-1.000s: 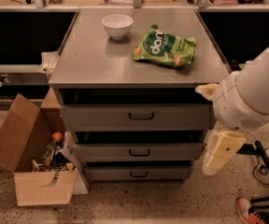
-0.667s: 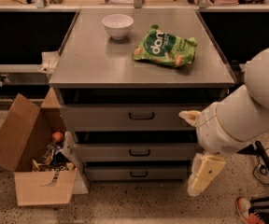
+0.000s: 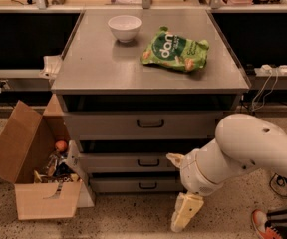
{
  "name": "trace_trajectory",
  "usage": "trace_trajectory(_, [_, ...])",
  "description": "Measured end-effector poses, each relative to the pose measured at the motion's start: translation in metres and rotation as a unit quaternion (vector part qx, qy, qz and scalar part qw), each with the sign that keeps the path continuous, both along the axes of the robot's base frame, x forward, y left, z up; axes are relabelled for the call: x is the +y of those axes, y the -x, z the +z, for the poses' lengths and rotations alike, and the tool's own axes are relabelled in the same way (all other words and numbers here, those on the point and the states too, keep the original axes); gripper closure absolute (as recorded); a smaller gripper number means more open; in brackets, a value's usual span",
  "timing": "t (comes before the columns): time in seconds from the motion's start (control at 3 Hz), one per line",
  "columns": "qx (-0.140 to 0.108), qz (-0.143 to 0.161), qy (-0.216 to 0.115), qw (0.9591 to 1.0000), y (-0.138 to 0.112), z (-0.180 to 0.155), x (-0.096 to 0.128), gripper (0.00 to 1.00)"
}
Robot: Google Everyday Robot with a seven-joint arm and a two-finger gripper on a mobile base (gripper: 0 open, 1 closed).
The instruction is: Open middle drawer
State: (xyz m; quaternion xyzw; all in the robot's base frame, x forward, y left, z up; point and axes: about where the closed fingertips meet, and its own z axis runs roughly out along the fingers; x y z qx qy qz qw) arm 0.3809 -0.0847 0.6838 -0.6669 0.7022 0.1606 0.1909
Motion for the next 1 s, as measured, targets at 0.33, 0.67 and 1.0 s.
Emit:
trace_trajectory(0.33, [0.0, 0.0, 0.0, 1.0, 0.0, 0.0, 0.0, 0.0])
trace_trajectory(0.67, [-0.013, -0.002, 0.005, 0.9999, -0.009, -0.033, -0.018, 0.0])
trace_trajectory(1.0, [-0.039, 0.007, 0.019, 0.9991, -0.037, -0.118, -0.056, 0.0])
